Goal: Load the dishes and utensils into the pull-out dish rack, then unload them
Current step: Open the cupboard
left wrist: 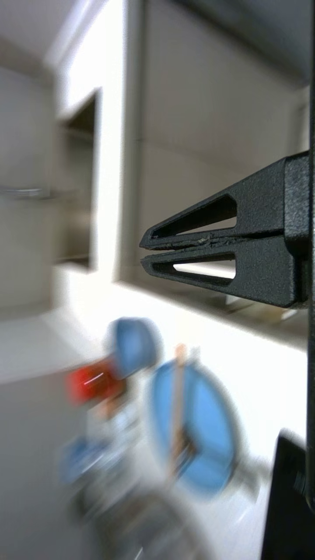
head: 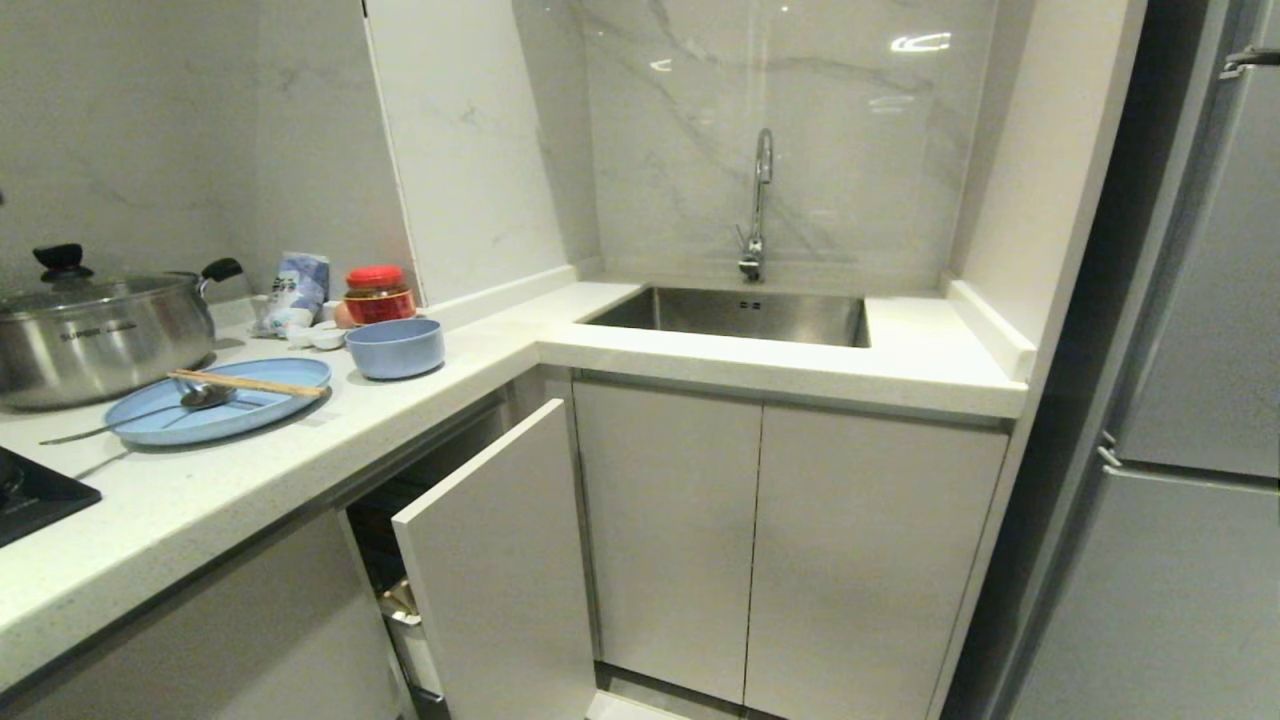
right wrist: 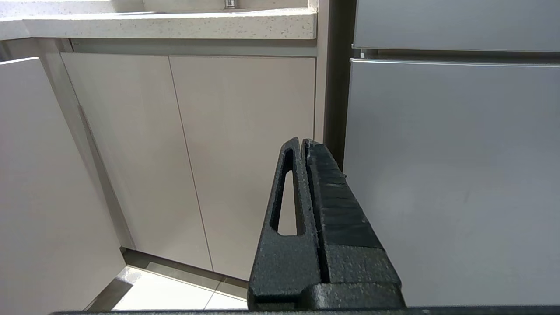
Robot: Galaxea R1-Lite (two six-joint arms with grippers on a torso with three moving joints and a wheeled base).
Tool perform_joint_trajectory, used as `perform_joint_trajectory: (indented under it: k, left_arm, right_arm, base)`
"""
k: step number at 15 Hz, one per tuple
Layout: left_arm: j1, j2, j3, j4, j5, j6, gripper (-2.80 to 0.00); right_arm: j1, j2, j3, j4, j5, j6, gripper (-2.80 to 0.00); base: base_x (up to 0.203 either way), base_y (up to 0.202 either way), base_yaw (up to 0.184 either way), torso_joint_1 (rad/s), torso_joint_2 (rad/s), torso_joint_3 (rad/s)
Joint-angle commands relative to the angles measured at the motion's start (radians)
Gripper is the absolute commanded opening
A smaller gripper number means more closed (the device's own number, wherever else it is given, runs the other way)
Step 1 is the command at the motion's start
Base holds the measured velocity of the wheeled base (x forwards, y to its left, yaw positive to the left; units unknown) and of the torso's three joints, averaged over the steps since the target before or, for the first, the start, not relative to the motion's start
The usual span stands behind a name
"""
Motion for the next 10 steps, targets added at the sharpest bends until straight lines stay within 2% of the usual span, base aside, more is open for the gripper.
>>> perform_joint_trajectory:
  k: [1, 4, 6, 8, 10]
  left_arm:
    - [-0.008, 0.22, -0.056, 0.084, -0.005, -0.012, -2.8]
    - [-0.038, 0.408, -0.106, 0.129, 0.017, -0.042, -2.8]
    - [-0.069, 0.535, -0.143, 0.138, 0.091, -0.1, -2.8]
    - [-0.117, 0.644, -0.203, 0.139, 0.171, -0.225, -2.8]
    - [-0.165, 0.74, -0.263, 0.143, 0.234, -0.388, -2.8]
  right_arm:
    - [0.0, -0.001, 0.026, -0.002, 0.0, 0.0, -2.8]
    - [0.0, -0.001, 0.026, -0.001, 0.0, 0.0, -2.8]
    - [0.0, -0.001, 0.026, 0.0, 0.0, 0.0, -2.8]
    - [0.0, -0.001, 0.026, 0.0, 0.0, 0.0, -2.8]
    - [0.0, -0.001, 0.026, -0.002, 0.0, 0.0, -2.8]
  base:
    - [0.0, 0.0, 0.0, 0.0, 0.0, 0.0]
    - [0.0, 0.0, 0.0, 0.0, 0.0, 0.0]
    - [0.0, 0.0, 0.0, 0.0, 0.0, 0.0]
    - [0.0, 0.0, 0.0, 0.0, 0.0, 0.0]
    - [0.0, 0.0, 0.0, 0.0, 0.0, 0.0]
